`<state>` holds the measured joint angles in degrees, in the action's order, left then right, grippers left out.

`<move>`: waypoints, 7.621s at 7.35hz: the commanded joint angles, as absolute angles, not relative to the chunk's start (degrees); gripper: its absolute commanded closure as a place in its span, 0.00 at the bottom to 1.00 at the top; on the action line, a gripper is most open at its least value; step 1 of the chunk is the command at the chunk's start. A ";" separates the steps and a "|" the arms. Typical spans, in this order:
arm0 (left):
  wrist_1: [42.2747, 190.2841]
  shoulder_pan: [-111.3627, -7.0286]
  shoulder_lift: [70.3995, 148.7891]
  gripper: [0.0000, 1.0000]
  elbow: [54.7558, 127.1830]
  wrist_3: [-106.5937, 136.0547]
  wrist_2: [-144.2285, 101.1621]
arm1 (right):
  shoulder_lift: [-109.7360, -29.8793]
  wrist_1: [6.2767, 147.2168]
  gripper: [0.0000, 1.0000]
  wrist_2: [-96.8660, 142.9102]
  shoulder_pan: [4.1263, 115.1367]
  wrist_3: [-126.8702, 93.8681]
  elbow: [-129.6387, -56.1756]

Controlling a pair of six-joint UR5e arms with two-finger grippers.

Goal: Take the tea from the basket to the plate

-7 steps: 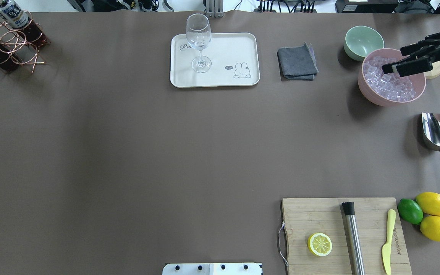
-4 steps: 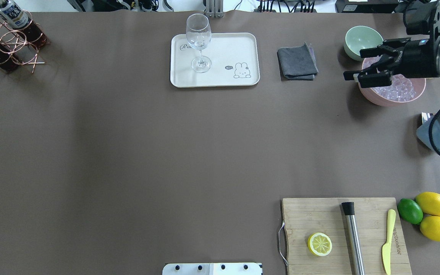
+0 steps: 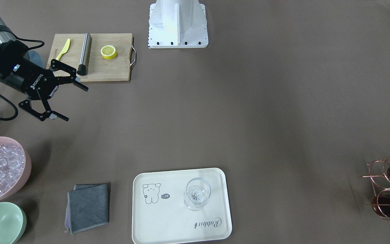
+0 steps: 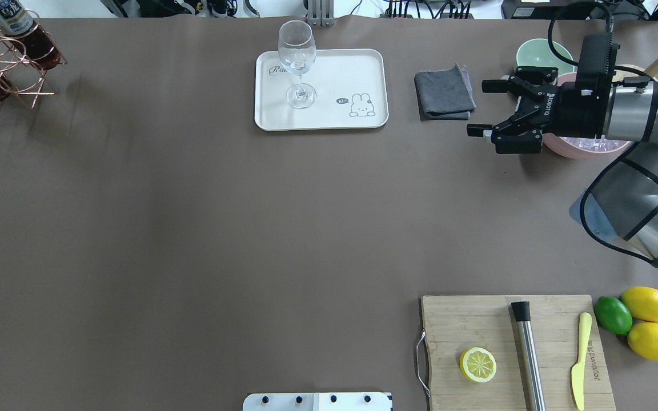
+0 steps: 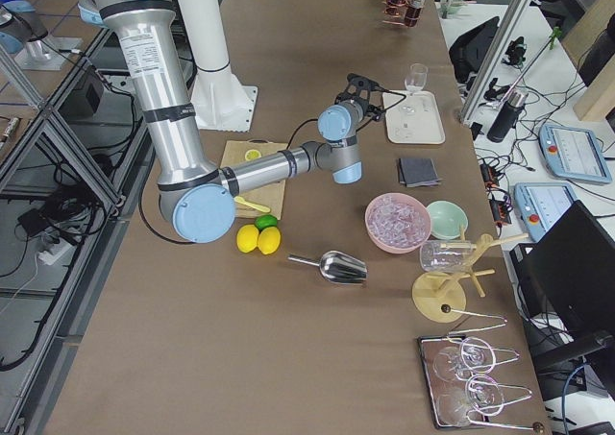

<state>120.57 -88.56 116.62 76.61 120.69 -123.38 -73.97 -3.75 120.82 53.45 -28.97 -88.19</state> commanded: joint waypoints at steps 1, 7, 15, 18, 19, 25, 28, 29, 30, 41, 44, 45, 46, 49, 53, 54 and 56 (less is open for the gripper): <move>116.22 -83.36 106.04 1.00 100.43 132.58 -123.23 | -72.07 -9.39 0.00 120.50 52.56 -28.74 -88.50; 71.97 -42.36 129.82 1.00 126.56 156.40 -103.52 | -72.33 -15.29 0.01 119.18 50.80 -25.92 -87.36; 62.84 -28.91 145.37 1.00 117.25 164.18 -90.62 | -72.51 -17.67 0.01 119.00 49.31 -26.02 -87.28; 64.86 -27.77 143.88 1.00 114.70 164.70 -89.03 | -72.33 -17.67 0.01 116.55 49.22 -26.02 -86.66; 64.86 -27.77 143.88 1.00 114.87 164.71 -89.03 | -72.25 -17.58 0.01 116.46 49.04 -25.93 -86.66; 64.25 -27.42 143.96 1.00 116.28 164.97 -89.12 | -68.31 -13.37 0.02 114.70 40.88 -25.40 -84.66; 64.34 -27.16 143.88 1.00 116.19 164.97 -89.03 | -64.79 -12.04 0.02 114.70 38.24 -25.31 -80.08; 64.34 -27.25 143.96 1.00 116.19 164.97 -89.03 | -64.08 -11.00 0.02 114.61 37.71 -25.14 -79.63; 64.34 -27.25 143.96 1.00 116.10 164.97 -89.03 | -63.12 -10.12 0.04 114.61 37.62 -25.14 -79.19; 63.98 -26.89 144.32 1.00 116.63 164.97 -89.12 | -60.91 -8.00 1.00 113.99 37.26 -22.24 -78.13; 63.90 -26.55 144.14 1.00 116.46 165.06 -89.03 | -60.73 -6.51 1.00 114.26 39.46 -25.47 -82.95; 63.81 -26.54 144.14 1.00 116.46 165.41 -89.03 | -60.73 -4.59 1.00 114.34 40.16 -26.62 -85.14; 63.72 -26.54 144.05 1.00 116.37 165.41 -89.03 | -60.65 -2.05 1.00 114.43 41.12 -28.63 -87.78; 61.19 -27.42 144.32 1.00 117.94 165.41 -89.03 | -55.48 4.90 1.00 116.27 49.01 -34.01 -90.35; 53.73 -32.86 143.53 1.00 124.87 160.25 -89.38 | -48.89 8.61 1.00 115.41 59.74 -32.53 -78.98; 53.44 -35.05 139.09 1.00 128.02 159.09 -89.30 | -47.74 8.61 1.00 113.40 60.72 -30.52 -74.49; 53.88 -43.27 132.65 1.00 130.69 151.73 -90.95 | -44.93 8.09 1.00 105.95 59.16 -30.76 -65.88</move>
